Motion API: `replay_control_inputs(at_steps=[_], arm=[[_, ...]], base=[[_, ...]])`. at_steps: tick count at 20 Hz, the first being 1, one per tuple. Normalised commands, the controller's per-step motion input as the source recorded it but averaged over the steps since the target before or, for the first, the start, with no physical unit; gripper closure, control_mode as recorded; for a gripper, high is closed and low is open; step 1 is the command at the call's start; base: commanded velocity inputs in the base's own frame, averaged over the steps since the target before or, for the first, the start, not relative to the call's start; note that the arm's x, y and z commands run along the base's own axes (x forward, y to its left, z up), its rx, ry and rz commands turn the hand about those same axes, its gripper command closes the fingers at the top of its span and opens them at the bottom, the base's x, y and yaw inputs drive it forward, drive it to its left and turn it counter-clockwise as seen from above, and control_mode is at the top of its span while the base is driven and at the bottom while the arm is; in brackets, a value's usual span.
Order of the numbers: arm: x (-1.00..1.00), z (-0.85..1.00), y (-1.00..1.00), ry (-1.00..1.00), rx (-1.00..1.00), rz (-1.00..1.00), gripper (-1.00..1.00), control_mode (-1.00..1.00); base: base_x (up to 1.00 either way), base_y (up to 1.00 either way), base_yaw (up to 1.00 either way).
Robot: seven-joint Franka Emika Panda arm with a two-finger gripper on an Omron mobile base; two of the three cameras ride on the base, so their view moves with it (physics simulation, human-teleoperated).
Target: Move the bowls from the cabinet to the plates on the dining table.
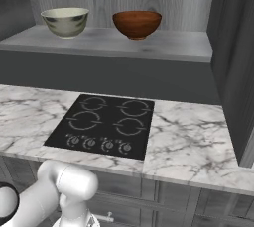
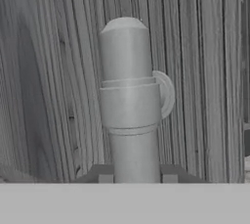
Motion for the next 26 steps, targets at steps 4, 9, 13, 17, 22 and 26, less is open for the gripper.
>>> replay_control_inputs(at_steps=[4, 9, 13, 17, 22, 26], arm=[[-0.30, 0.07, 0.41, 0.00, 0.02, -0.05, -1.00, -1.00], [-0.64, 0.17, -0.18, -0.03, 0.07, -0.04, -1.00, -1.00], [-0.69, 0.16, -0.55, -0.10, 0.09, 0.00, -1.00, -1.00], [-0.47, 0.09, -0.94, -0.06, 0.09, 0.00, -1.00, -1.00], [-0.15, -0.06, -0.99, 0.02, 0.10, 0.02, -1.00, -1.00], [-0.01, -0.17, -0.83, 0.07, 0.14, 0.08, -1.00, -1.00]], base=[[0.00, 0.00, 0.00], [0.00, 0.00, 0.00], [0.00, 0.00, 0.00], [0.00, 0.00, 0.00], [0.00, 0.00, 0.00], [0.00, 0.00, 0.00]])
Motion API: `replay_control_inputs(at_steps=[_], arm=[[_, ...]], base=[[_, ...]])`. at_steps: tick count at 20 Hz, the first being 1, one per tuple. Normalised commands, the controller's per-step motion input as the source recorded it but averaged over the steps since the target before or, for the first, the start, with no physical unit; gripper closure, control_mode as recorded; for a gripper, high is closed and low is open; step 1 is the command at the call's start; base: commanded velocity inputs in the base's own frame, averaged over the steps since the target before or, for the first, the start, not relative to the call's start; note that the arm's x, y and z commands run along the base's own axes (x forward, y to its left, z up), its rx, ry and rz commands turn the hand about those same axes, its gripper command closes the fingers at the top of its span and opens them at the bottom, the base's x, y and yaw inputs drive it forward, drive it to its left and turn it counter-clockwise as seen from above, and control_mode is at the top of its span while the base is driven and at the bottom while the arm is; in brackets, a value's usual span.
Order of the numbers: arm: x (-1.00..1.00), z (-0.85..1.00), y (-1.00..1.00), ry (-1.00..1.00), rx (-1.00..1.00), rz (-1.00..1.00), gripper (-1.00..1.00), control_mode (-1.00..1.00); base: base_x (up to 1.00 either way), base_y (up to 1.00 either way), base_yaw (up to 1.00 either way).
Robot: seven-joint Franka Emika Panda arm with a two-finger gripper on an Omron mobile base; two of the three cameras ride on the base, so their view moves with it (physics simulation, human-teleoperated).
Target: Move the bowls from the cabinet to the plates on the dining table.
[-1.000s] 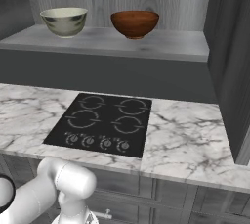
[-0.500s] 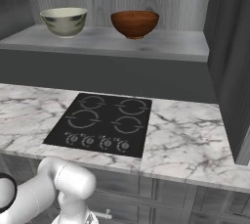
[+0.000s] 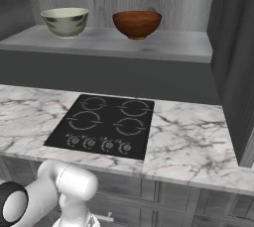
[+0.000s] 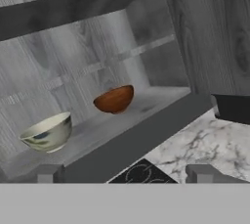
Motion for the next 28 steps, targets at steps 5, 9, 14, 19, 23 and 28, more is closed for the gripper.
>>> replay_control_inputs(at_steps=[5, 9, 14, 19, 23, 28], arm=[[0.00, -0.11, -0.61, 0.06, 0.22, 0.14, -1.00, -1.00], [0.05, -0.01, -0.49, 0.05, 0.24, 0.17, -1.00, -1.00], [0.46, -0.02, -0.19, 0.05, 0.31, 0.15, -1.00, -1.00], [0.75, -0.13, 0.01, 0.00, 0.29, 0.18, -1.00, -1.00], [0.61, -0.17, 0.05, -0.02, 0.29, 0.19, -1.00, -1.00], [0.41, -0.25, 0.14, -0.02, 0.26, 0.19, -1.00, -1.00]], base=[[0.00, 0.00, 0.00], [0.00, 0.00, 0.00], [0.00, 0.00, 0.00], [0.00, 0.00, 0.00], [0.00, 0.00, 0.00], [0.00, 0.00, 0.00]])
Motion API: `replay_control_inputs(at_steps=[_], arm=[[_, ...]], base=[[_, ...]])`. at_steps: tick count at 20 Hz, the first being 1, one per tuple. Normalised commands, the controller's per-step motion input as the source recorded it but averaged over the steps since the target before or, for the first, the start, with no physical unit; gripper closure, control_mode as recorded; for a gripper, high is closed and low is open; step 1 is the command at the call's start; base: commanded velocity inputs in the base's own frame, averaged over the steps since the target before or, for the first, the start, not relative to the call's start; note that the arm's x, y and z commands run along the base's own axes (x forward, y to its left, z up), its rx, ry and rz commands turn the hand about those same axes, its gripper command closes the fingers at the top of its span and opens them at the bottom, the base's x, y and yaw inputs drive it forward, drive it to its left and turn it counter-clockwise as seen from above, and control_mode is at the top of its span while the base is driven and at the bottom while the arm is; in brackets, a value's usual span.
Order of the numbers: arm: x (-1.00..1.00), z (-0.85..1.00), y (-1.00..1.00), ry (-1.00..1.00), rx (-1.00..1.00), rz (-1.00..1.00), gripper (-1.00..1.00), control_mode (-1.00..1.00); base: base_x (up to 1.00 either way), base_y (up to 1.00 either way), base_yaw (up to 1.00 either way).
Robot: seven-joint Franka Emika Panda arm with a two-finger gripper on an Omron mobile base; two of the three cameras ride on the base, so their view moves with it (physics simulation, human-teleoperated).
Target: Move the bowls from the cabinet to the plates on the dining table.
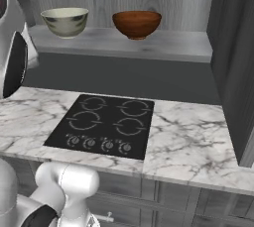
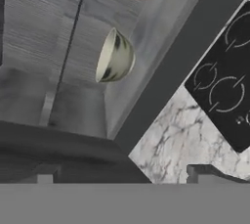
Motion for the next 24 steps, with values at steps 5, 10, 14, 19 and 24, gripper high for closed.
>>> replay_control_inputs(at_steps=[5, 10, 14, 19, 24], arm=[[0.37, -0.15, 0.25, 0.01, 0.21, 0.18, -1.00, -1.00], [0.60, 0.00, 0.17, 0.06, 0.22, 0.18, -1.00, -1.00], [0.58, 0.00, 0.19, 0.16, 0.18, 0.21, -1.00, -1.00], [0.31, 0.00, 0.39, 0.17, 0.05, 0.21, -1.00, -1.00], [0.26, 0.00, 0.45, 0.14, 0.01, 0.19, -1.00, -1.00]], base=[[0.00, 0.00, 0.00], [0.00, 0.00, 0.00], [0.00, 0.00, 0.00], [0.00, 0.00, 0.00], [0.00, 0.00, 0.00]])
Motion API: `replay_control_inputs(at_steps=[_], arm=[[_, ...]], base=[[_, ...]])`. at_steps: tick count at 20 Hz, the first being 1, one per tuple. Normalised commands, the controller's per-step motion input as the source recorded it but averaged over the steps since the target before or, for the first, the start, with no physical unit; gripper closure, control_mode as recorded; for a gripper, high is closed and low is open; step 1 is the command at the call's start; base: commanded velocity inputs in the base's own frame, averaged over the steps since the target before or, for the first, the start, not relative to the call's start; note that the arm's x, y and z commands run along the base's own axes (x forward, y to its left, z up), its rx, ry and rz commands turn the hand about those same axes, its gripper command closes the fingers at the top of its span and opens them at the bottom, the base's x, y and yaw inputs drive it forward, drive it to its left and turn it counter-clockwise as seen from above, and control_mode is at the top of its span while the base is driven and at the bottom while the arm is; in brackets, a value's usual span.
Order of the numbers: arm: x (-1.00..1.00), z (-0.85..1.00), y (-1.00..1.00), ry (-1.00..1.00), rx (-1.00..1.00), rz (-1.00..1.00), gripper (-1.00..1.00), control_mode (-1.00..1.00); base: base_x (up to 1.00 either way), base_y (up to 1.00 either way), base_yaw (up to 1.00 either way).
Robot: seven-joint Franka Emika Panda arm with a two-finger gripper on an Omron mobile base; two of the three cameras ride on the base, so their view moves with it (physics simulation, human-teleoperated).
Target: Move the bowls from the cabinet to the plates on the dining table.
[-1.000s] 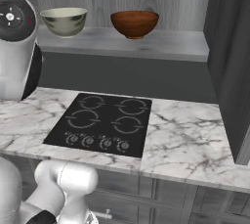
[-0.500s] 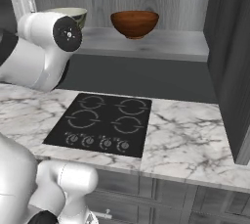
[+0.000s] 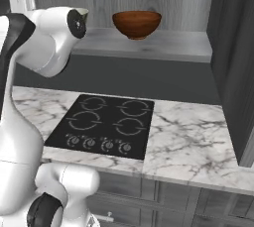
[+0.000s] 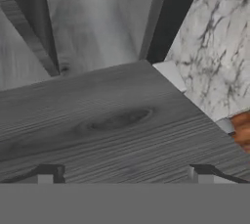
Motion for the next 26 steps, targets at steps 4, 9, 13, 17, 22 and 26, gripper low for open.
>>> replay_control_inputs(at_steps=[4, 9, 13, 17, 22, 26], arm=[[0.24, 0.00, 0.40, 0.16, 0.04, 0.20, -1.00, -1.00], [0.24, 0.00, 0.39, 0.12, 0.10, 0.18, -1.00, -1.00], [0.04, 0.00, 0.49, 0.03, 0.11, 0.13, -1.00, -1.00], [0.00, 0.00, 0.55, 0.00, 0.09, 0.09, -1.00, -1.00], [0.00, 0.00, 0.57, 0.00, 0.08, 0.08, -1.00, -1.00], [0.00, 0.00, 0.59, 0.00, 0.08, 0.08, -1.00, -1.00]], base=[[0.00, 0.00, 0.00], [0.00, 0.00, 0.00], [0.00, 0.00, 0.00], [0.00, 0.00, 0.00], [0.00, 0.00, 0.00], [0.00, 0.00, 0.00]])
